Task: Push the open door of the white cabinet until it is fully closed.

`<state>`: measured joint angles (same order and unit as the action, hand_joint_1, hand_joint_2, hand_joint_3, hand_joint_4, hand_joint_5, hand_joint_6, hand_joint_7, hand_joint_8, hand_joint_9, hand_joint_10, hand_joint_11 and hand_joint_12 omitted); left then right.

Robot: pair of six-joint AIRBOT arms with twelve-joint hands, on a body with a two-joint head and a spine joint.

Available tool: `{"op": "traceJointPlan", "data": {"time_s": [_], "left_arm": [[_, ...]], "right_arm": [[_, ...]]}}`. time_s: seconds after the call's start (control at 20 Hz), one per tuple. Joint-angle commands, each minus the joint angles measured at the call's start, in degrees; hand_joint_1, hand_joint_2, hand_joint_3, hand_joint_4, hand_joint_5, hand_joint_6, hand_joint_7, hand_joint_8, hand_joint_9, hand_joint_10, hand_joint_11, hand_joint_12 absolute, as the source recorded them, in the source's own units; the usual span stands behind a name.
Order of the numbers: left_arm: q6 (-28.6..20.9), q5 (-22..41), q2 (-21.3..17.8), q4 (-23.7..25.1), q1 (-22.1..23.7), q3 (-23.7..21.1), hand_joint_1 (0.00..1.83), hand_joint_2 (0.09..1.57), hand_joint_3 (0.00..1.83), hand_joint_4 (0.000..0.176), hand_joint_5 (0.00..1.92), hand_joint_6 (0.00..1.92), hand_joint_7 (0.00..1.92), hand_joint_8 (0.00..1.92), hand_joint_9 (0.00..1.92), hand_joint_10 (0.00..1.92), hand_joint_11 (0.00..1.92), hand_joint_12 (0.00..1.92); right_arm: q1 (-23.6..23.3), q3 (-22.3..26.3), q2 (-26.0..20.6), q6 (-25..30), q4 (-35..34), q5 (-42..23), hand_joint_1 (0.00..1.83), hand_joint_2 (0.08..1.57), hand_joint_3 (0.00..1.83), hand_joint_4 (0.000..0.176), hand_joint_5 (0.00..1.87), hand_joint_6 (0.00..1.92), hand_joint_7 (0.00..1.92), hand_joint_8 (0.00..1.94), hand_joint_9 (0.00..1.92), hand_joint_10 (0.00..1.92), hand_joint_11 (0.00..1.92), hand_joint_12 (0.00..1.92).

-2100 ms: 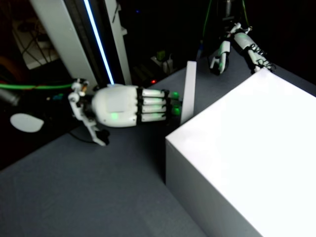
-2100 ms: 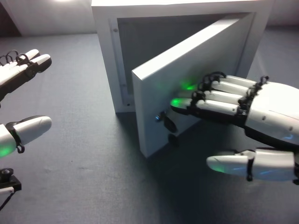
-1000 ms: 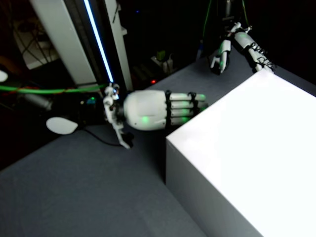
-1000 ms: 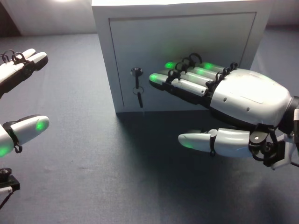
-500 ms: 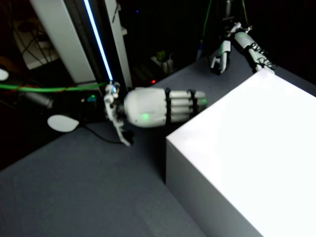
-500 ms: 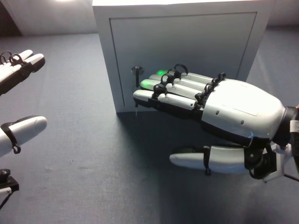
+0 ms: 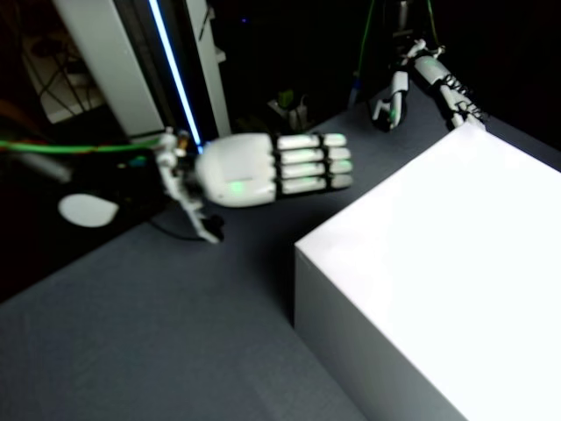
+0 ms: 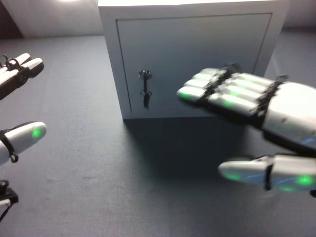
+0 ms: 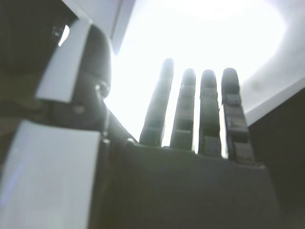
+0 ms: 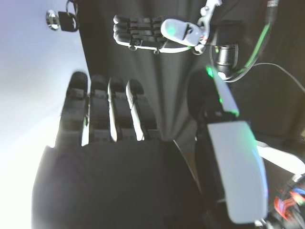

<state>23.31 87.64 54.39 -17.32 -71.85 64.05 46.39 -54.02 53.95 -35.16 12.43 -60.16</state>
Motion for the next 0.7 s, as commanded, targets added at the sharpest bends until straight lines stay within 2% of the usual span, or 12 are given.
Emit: {"op": "traceJointPlan", "data": {"time_s": [0.0,0.15,0.25,0.3,0.45,0.55,0.65], "left_arm": [[-0.29,7.97,-0.49,-0.76,0.01,-0.14,0.46,1.29,0.00,0.002,0.13,0.00,0.04,0.00,0.06,0.01,0.00,0.44],[-0.27,8.71,-0.75,-1.24,-0.29,-0.34,0.52,1.28,0.00,0.000,0.15,0.01,0.05,0.00,0.06,0.01,0.00,0.44],[-0.27,9.05,-0.99,-1.37,-0.29,-0.41,0.50,1.28,0.00,0.000,0.13,0.00,0.04,0.00,0.05,0.00,0.00,0.39],[-0.26,9.30,-1.16,-1.42,-0.29,-0.50,0.52,1.28,0.00,0.000,0.13,0.00,0.05,0.00,0.05,0.00,0.00,0.38],[-0.23,10.04,-1.35,-1.53,-0.29,-0.74,0.50,1.28,0.00,0.000,0.12,0.00,0.03,0.00,0.04,0.00,0.00,0.45],[-0.09,10.48,-1.68,-1.54,-0.29,-0.95,0.47,1.26,0.00,0.000,0.08,0.00,0.00,0.00,0.03,0.00,0.00,0.52],[0.15,10.64,-1.99,-1.42,-0.27,-1.13,0.42,1.25,0.00,0.000,0.05,0.00,0.00,0.00,0.01,0.00,0.00,0.57]], "right_arm": [[0.45,0.66,-0.97,0.09,-1.47,-9.07,0.29,1.33,0.00,0.000,0.00,0.00,0.00,0.00,0.00,0.00,0.00,0.00],[4.11,3.44,-5.81,-3.30,-5.50,-13.11,0.23,1.34,0.00,0.000,0.00,0.00,0.00,0.00,0.00,0.00,0.01,0.01],[6.82,4.77,-8.48,-5.00,-8.27,-16.38,0.18,1.30,0.00,0.030,0.00,0.00,0.00,0.00,0.00,0.00,0.00,0.00],[8.31,5.56,-9.92,-6.14,-9.97,-17.96,0.17,1.30,0.00,0.000,0.00,0.00,0.00,0.00,0.00,0.00,0.00,0.00],[14.22,7.01,-12.58,-8.63,-16.37,-23.15,0.17,1.31,0.00,0.000,0.00,0.00,0.00,0.00,0.00,0.00,0.00,0.00],[20.07,7.42,-13.74,-9.60,-22.23,-28.00,0.24,1.28,0.00,0.000,0.00,0.00,0.00,0.00,0.00,0.00,0.00,0.00],[22.64,8.03,-14.59,-10.59,-25.16,-30.61,0.24,1.27,0.00,0.000,0.00,0.00,0.00,0.00,0.00,0.00,0.00,0.00]]}}
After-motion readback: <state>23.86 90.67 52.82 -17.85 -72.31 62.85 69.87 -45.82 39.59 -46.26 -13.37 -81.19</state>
